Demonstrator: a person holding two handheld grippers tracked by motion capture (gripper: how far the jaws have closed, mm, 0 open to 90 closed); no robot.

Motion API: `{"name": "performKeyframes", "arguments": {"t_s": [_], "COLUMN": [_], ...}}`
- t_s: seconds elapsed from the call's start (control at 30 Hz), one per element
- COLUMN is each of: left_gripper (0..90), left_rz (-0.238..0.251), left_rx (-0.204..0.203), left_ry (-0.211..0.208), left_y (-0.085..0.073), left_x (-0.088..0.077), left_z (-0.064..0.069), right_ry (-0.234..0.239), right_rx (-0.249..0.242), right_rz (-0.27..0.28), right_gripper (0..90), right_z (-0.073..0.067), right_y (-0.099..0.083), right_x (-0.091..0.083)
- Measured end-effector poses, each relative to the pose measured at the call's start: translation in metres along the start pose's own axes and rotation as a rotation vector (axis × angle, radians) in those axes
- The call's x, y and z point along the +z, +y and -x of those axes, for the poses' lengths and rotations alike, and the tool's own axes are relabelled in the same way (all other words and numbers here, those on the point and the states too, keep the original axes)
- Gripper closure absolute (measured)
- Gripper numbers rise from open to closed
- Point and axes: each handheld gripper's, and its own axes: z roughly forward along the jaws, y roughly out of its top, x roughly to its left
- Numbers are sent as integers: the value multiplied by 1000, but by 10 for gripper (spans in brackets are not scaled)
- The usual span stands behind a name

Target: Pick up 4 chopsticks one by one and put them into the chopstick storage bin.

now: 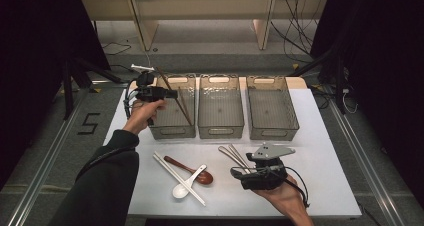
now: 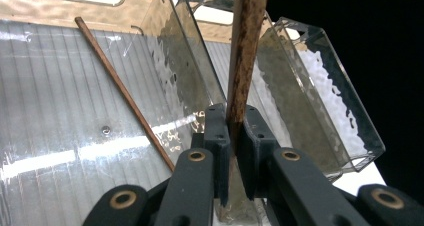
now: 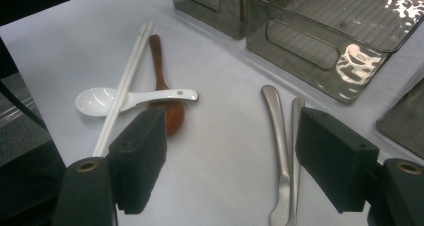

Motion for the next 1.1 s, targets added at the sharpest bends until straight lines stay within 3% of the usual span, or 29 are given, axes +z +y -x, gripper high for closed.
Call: {"name": "performKeyframes", "arguments": {"t_s": [0.3, 0.4, 0.5, 0.73, 0.87, 1.03, 1.1], "left_gripper": [786, 678, 538, 441, 390, 346, 330], "left_rz": [-19, -15, -14, -13, -2, -2, -9], "left_rx": [13, 15, 47, 74, 90, 164, 212], "left_ry": [40, 56, 96, 87, 48, 19, 7], "left_y": [-4, -4, -3, -1, -3, -10, -14], "left_x": [11, 13, 15, 13, 6, -12, -20], "left_z": [-2, -1, 2, 7, 11, 20, 24], "right_ry": [17, 18, 17, 19, 18, 16, 16], "right_rx": [-4, -5, -6, -5, -3, -3, -1], "right_rz": [-9, -6, -5, -7, -5, -5, -7], "right_gripper": [296, 299, 301, 302, 302, 302, 302], "right_z": [-1, -1, 0, -1, 0, 0, 0], "right_y": [0, 0, 0, 0, 0, 0, -1], "right_x": [1, 1, 1, 1, 0, 0, 0]}}
